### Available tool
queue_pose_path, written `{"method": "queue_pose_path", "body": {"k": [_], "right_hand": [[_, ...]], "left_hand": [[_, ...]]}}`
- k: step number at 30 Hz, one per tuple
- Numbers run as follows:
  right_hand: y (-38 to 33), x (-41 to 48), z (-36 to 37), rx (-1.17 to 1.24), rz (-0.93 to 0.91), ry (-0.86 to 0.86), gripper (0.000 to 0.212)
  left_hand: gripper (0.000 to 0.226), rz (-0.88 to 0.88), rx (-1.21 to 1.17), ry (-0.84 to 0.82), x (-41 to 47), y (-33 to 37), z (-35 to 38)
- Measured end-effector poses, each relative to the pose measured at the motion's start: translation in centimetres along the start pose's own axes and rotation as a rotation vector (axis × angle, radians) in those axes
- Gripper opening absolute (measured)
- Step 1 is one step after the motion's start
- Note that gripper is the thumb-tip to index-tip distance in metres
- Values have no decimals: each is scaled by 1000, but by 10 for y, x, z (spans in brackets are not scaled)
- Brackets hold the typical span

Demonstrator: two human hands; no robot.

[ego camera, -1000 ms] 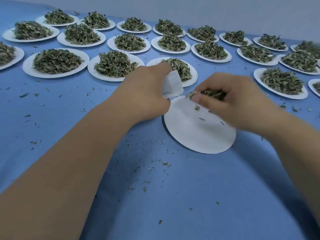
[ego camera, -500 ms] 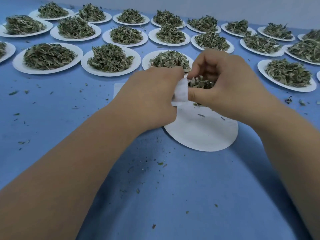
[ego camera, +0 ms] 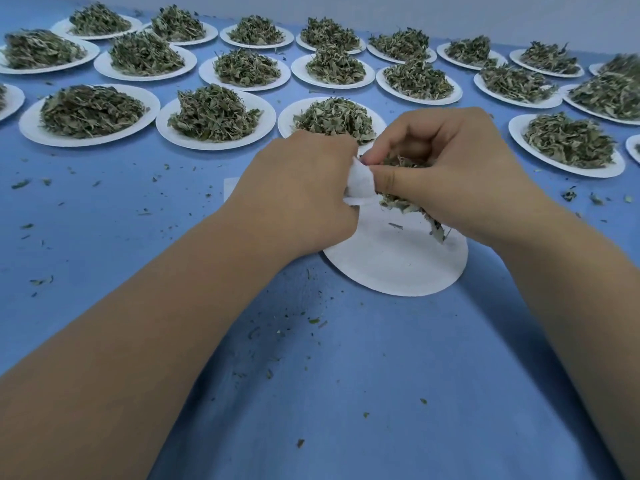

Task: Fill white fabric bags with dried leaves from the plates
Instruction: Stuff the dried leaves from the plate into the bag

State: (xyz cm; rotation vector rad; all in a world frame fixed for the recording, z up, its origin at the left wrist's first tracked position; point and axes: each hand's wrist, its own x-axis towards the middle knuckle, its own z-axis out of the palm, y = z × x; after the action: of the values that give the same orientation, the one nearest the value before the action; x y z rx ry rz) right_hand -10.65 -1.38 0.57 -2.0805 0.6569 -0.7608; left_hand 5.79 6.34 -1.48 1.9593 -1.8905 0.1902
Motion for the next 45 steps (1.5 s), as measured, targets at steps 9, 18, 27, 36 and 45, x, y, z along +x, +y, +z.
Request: {"method": "queue_pose_path", "body": {"k": [9, 18, 27, 36, 45], "right_hand": [[4, 1, 9, -51, 6, 51, 17], [0, -11, -26, -182, 63, -226, 27], [9, -18, -35, -645, 39, -506, 79], [4, -16, -32, -458, 27, -140, 14], [-2, -13, -4, -226, -30, -9, 25]], "left_hand": [[21, 40, -41, 52, 1, -1, 3], [56, -115, -212, -101, 3, -18, -5], [31, -168, -118, -318, 6, -27, -13], [21, -35, -70, -65, 2, -20, -12], [24, 35, -107, -2, -2, -7, -7]]}}
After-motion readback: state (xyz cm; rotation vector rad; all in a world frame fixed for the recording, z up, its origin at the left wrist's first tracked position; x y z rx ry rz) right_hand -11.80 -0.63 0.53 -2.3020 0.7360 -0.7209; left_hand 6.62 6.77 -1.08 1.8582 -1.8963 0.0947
